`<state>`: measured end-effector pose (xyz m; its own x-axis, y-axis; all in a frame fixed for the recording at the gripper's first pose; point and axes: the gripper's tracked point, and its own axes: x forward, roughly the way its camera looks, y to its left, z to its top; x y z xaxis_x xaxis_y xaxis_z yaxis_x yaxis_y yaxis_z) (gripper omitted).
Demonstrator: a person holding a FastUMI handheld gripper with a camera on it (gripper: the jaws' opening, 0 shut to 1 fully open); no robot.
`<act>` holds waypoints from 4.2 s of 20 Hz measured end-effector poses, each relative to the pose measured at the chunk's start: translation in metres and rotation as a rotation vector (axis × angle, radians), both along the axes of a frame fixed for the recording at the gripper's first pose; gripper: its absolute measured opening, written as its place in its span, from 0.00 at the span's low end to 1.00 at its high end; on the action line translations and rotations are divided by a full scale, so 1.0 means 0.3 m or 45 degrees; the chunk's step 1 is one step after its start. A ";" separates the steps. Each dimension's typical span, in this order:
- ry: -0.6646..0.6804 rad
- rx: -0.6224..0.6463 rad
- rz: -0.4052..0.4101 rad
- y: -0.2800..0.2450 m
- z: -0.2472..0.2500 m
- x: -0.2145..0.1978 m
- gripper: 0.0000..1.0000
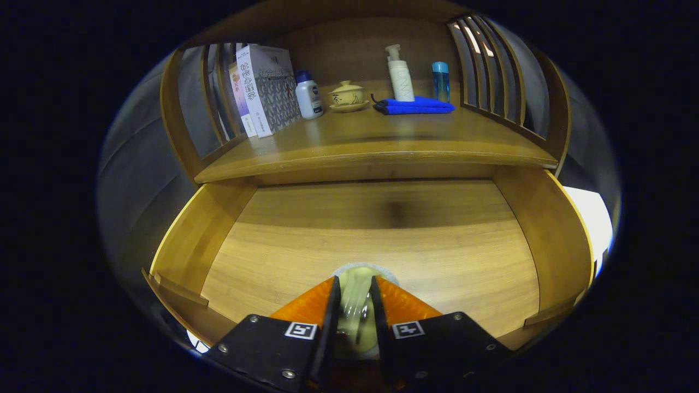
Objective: Pull open the drawer, take out the items inside it, and place them on the countertop above the cabinet.
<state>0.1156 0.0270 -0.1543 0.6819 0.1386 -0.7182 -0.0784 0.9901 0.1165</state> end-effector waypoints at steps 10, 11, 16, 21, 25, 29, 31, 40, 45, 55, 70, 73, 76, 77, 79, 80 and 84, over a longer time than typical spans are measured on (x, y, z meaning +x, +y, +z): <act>-0.156 0.007 0.073 0.034 0.105 0.009 0.22; -0.178 0.012 0.071 0.036 0.129 0.017 0.22; -0.297 0.005 0.076 0.039 0.251 0.040 0.22; -0.393 0.044 0.068 0.047 0.381 0.079 0.22; -0.445 0.058 0.050 0.046 0.458 0.134 0.22; -0.501 0.083 0.007 0.039 0.530 0.223 0.22; -0.532 0.080 -0.027 0.023 0.555 0.289 0.22; -0.547 0.093 -0.168 -0.031 0.564 0.548 0.22; -0.536 0.067 -0.164 -0.007 0.529 0.644 0.23; -0.727 -0.073 -0.194 -0.037 0.614 0.618 0.96; -0.964 -0.034 -0.226 -0.053 0.691 0.029 0.95; -1.001 -0.055 -0.211 -0.047 0.689 -0.089 0.95; -1.042 -0.022 -0.192 -0.023 0.693 -0.199 0.95; -1.068 -0.038 -0.184 -0.024 0.696 -0.232 0.95; -1.127 -0.095 -0.153 -0.017 0.705 -0.288 0.95; -1.146 -0.114 -0.143 -0.015 0.701 -0.310 0.95; -1.132 -0.079 -0.123 0.029 0.638 -0.388 0.95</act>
<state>-0.0008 0.0356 0.0370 0.9966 0.0304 0.0767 -0.0303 0.9995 -0.0016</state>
